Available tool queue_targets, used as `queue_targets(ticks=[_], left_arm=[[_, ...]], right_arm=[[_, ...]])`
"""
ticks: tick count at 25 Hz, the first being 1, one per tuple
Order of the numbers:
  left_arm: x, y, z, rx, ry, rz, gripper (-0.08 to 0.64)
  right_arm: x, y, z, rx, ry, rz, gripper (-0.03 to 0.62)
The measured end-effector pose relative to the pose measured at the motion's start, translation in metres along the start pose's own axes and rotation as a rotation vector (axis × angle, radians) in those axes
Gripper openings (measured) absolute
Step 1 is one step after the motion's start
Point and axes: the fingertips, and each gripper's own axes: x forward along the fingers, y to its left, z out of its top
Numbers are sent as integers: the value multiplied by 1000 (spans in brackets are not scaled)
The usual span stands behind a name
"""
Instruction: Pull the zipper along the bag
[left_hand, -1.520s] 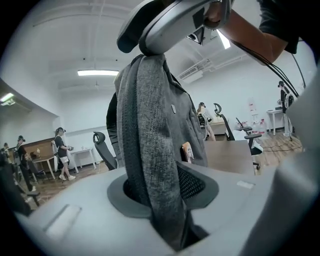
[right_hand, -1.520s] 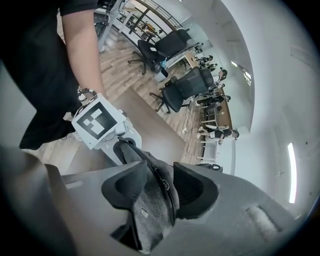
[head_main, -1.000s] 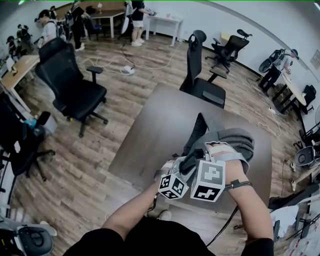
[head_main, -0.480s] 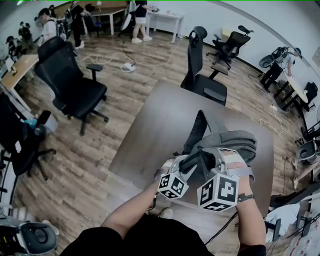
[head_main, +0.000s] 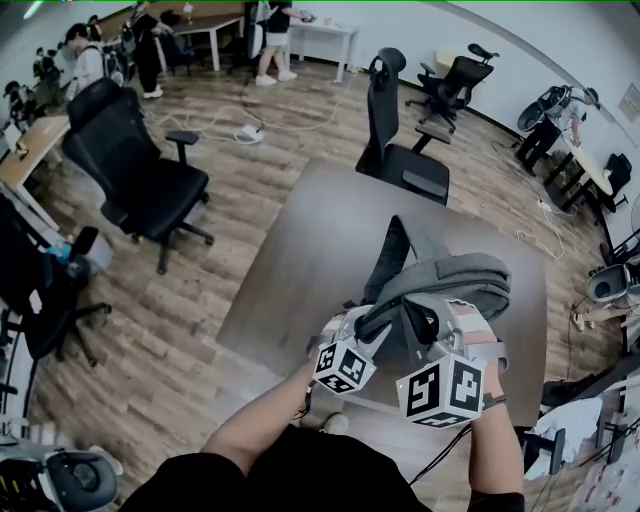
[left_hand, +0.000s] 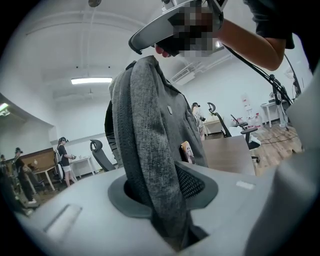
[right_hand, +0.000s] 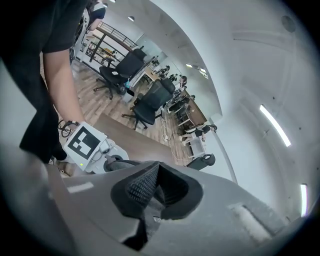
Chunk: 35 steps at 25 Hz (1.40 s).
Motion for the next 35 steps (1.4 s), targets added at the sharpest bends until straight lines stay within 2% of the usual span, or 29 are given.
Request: queue_targets(ticks=[3,6,7,8,12,15,18,22,25,30,35], left_arm=[[0,-1,0,0,4,-13,147],[2,-2,1,10,7,-13,149],[3,-3,1,13,7,-11,149],[4,-4,1,15,8,-10,149],[4,-7,3,26,8,-8,149],[3,-8,3,42,11,-9,149],[4,-12,3,92,7,-5,150],[3,-14,4,128,-2,9,150],[4,-13,3,131,-3,8,150],[6,-13,4,114,-2,5,150],[5,-13,4,120,-4,8,150]], right_arm=[[2,6,-1,-70,4,9,3],[4,12,-1,-189,42,74,13],[5,16,-1,-233,59,111,85],[6,20,-2,-276,78,149,118],[16,34,-7,-429,173,266,196],[24,37,-11,-480,236,322,197],[26,43,-17,-460,301,411,173],[25,44,-22,-346,314,463,169],[26,43,-24,-294,285,439,154],[19,45,-25,-312,220,375,103],[12,48,-22,-277,170,344,86]])
